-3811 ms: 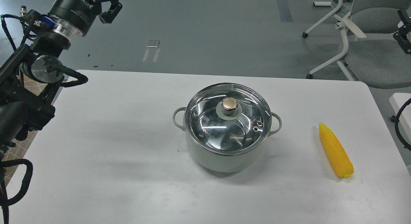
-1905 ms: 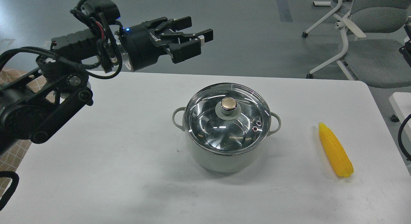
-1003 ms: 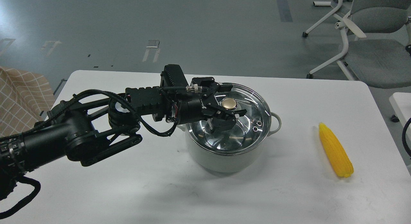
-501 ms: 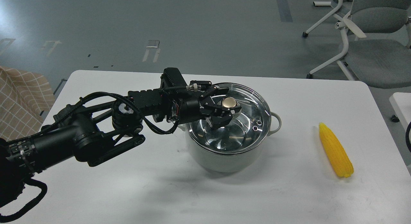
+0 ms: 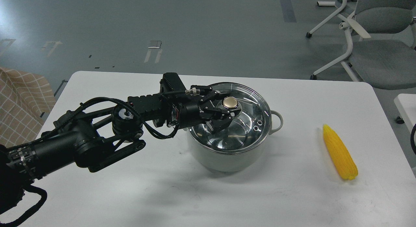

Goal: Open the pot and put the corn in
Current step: 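Close the left gripper on the brass knob of the glass lid, then lift the glass lid off the pot with the left gripper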

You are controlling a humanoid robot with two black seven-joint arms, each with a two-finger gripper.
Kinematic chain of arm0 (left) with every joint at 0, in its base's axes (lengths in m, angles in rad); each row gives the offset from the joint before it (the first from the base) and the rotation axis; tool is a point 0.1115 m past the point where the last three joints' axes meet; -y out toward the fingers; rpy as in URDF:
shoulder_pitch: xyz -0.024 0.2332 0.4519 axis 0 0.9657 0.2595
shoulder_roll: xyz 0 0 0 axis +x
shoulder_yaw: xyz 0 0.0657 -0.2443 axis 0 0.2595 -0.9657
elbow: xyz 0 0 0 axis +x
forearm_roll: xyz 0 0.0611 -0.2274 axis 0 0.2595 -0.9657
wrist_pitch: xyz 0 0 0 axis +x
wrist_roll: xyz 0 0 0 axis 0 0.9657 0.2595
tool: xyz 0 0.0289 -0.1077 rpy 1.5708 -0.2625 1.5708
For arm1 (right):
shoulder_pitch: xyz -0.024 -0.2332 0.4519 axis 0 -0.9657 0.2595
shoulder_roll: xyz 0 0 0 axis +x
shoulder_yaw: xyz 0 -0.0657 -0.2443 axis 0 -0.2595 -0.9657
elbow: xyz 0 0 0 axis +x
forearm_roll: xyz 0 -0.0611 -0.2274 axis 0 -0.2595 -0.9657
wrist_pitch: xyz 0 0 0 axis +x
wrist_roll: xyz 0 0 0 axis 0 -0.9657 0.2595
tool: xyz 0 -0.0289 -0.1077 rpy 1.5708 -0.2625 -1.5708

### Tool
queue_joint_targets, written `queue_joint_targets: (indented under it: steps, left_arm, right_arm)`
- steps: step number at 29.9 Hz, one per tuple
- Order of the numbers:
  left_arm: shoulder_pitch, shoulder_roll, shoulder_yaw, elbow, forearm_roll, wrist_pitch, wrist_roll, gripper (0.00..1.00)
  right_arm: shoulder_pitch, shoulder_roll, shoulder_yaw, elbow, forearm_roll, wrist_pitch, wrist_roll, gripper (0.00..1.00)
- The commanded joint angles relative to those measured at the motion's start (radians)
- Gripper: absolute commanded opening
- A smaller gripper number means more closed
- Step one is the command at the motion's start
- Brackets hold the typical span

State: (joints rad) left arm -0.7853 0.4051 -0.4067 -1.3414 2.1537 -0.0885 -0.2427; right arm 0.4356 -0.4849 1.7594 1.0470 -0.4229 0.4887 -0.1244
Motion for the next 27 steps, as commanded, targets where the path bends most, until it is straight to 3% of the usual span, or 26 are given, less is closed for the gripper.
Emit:
queue_joint_targets:
  steps: [1,5,14,19,21,27]
  left_arm:
    - [-0.003,0.003,0.0,-0.002,0.0,0.0,-0.003,0.48]
    - [0.003,0.004,-0.001,-0.002,0.0,0.001,-0.006,0.45]
    - [0.009,0.001,-0.001,-0.002,-0.002,0.0,-0.017,0.48]
    - [0.008,0.001,-0.004,-0.002,-0.002,0.0,-0.015,0.44]
    - [0.008,0.001,-0.007,-0.002,-0.003,0.0,-0.015,0.35]
    - [0.003,0.017,-0.049,-0.027,-0.018,-0.002,-0.014,0.34]
  right_arm:
    - [0.0,0.0,0.0,0.001,0.0,0.0,0.0,1.0]
    - [0.0,0.0,0.0,0.001,0.0,0.0,0.0,1.0]
    - [0.0,0.0,0.0,0.005,0.0,0.0,0.0,1.0]
    - [0.0,0.0,0.0,0.005,0.0,0.0,0.0,1.0]
    - [0.0,0.0,0.0,0.005,0.0,0.0,0.0,1.0]
    - [0.002,-0.001,0.0,0.005,0.0,0.0,0.0,1.0]
